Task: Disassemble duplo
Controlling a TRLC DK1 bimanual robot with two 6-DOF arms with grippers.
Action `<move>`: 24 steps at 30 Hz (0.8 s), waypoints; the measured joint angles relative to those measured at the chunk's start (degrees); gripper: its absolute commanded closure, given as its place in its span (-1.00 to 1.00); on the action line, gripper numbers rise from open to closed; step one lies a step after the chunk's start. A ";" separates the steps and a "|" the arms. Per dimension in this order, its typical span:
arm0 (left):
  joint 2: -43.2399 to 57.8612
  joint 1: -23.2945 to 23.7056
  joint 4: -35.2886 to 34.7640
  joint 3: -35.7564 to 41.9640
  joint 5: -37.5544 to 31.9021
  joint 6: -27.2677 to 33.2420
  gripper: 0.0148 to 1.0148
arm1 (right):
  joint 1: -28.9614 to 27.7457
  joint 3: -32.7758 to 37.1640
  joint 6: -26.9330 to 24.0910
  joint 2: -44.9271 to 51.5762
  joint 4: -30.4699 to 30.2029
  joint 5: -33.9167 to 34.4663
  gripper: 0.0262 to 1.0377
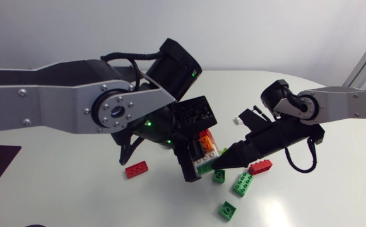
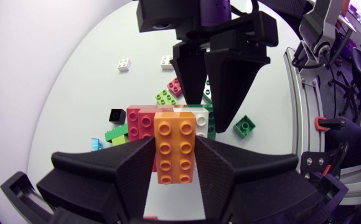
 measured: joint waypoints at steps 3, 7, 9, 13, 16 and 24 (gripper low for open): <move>-0.24 0.00 0.07 0.00 0.57 -0.07 0.34 | 0.00 0.00 -0.22 0.00 0.02 0.00 0.17; -0.57 0.02 0.11 -0.24 0.63 -0.52 0.34 | 0.35 0.00 -0.72 -0.07 0.26 -0.61 0.24; -0.92 0.02 0.15 -0.61 0.76 -0.66 0.34 | 0.70 -0.07 -1.07 -0.24 0.26 -0.81 0.27; -1.97 0.15 0.28 -1.38 1.55 -0.68 0.34 | 0.94 -0.72 -1.53 -1.25 0.68 -0.66 0.29; -3.06 1.22 -0.24 -1.40 5.16 -0.92 0.34 | 1.14 -1.88 -2.47 -2.01 2.19 3.28 0.29; -5.95 3.48 -1.97 -1.38 7.30 -0.94 0.34 | 1.16 -3.85 -4.74 -2.01 3.28 7.43 0.29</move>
